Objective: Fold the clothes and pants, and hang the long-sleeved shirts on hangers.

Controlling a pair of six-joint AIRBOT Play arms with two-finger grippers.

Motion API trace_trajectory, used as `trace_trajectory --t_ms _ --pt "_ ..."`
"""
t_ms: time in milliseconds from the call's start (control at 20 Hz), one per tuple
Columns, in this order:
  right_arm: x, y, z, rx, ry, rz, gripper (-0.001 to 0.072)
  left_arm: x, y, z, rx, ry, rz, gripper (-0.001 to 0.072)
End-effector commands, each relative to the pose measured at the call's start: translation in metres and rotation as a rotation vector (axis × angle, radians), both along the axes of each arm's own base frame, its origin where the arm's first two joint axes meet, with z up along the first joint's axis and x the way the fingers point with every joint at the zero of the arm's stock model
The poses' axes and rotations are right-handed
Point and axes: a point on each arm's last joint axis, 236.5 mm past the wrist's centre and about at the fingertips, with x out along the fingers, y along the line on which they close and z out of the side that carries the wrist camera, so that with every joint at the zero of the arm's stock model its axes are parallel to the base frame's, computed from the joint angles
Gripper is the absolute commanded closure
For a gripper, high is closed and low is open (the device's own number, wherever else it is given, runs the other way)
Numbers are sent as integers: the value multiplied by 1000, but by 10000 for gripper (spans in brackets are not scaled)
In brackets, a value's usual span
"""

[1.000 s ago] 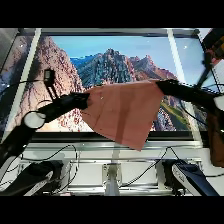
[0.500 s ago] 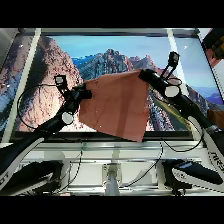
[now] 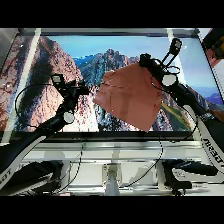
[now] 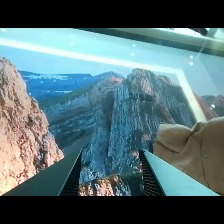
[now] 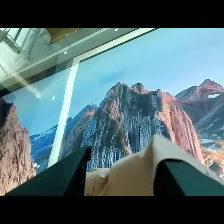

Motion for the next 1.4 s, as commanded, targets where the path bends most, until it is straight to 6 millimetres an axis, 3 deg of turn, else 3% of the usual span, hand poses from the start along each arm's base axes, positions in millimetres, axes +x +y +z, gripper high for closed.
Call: trace_trajectory --t_ms 0,100,200,250,400,500,600,750,900,1100,1350 --pt "-4 -7 -4 13 53 45 263 -2 3 -13 -53 64 21 278" --pt "-13 -19 -9 33 115 86 264 -15 -8 -52 -128 259 -29 278" --pt "-24 -35 -20 60 195 128 264 -50 -31 -98 -173 541 -185 273" --pt "-31 -43 -27 76 239 151 265 -68 -38 -112 -198 657 -248 273" --pt "-60 -64 -49 105 384 234 264 -87 -37 -117 -236 823 -368 273" --pt "-85 -80 -66 87 488 286 264 -83 -38 -105 -190 845 -491 274" --pt "-109 -95 -79 78 582 326 265 -67 -38 -97 -155 872 -558 275" --pt "-133 -107 -86 94 667 364 265 -47 -41 -101 -96 1003 -642 274" --pt "-140 -109 -88 103 690 376 265 -28 -48 -114 -105 1050 -675 271" --pt "-141 -110 -89 95 695 376 265 -33 -41 -146 9 1061 -751 272" --pt "-142 -109 -89 96 696 378 266 -30 -44 -153 126 978 -843 273"
